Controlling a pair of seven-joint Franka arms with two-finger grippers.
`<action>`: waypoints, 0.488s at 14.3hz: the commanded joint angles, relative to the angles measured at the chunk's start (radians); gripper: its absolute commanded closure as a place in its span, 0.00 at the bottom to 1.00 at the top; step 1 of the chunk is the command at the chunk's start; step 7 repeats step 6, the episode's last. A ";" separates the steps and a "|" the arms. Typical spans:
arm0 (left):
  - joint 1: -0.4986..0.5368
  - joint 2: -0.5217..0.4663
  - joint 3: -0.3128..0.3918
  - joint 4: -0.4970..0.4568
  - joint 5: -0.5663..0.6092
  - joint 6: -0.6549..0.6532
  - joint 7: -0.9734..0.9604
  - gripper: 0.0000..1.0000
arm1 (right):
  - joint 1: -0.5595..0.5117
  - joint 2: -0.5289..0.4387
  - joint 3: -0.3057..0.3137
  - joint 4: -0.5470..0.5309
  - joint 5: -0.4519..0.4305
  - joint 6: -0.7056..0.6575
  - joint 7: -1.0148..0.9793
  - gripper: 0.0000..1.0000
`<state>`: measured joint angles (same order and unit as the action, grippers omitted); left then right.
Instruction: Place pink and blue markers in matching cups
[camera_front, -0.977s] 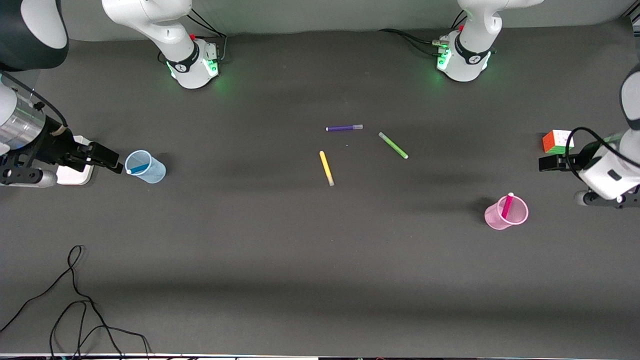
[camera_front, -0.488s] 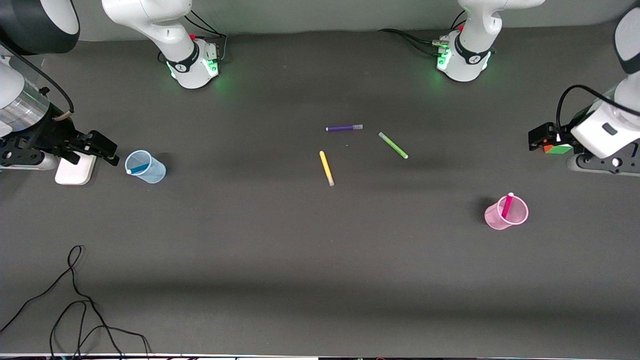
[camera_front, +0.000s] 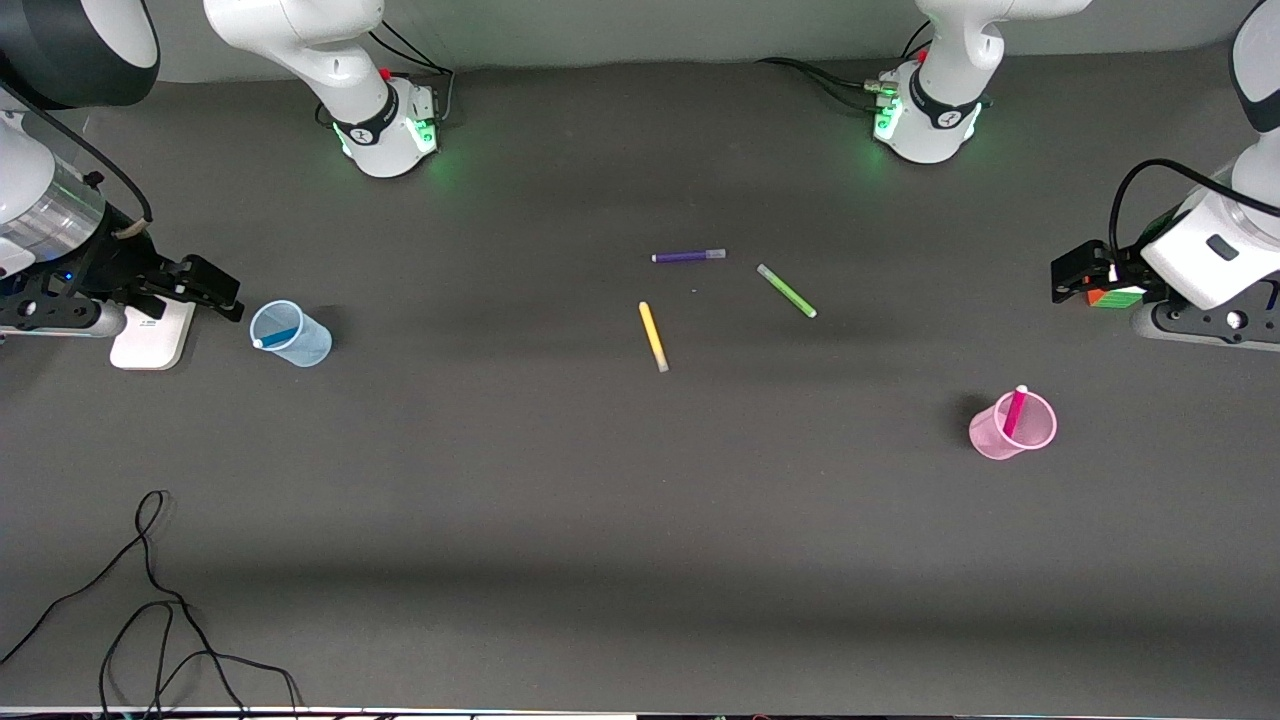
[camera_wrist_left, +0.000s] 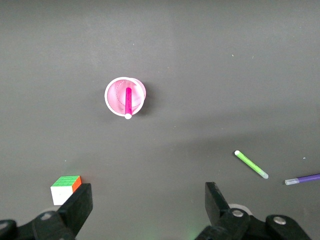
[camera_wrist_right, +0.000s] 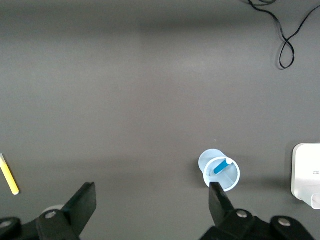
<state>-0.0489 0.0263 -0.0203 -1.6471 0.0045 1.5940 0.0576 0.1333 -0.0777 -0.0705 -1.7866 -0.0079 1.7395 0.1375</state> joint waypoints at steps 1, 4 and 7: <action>-0.005 0.010 0.013 0.030 -0.012 -0.031 0.002 0.00 | 0.005 -0.005 0.000 0.016 -0.003 -0.035 -0.027 0.00; -0.005 0.010 0.013 0.030 -0.012 -0.037 0.002 0.00 | 0.003 -0.004 -0.003 0.016 0.014 -0.044 -0.033 0.00; -0.005 0.010 0.013 0.030 -0.012 -0.043 0.002 0.00 | 0.003 -0.004 -0.005 0.016 0.045 -0.044 -0.065 0.00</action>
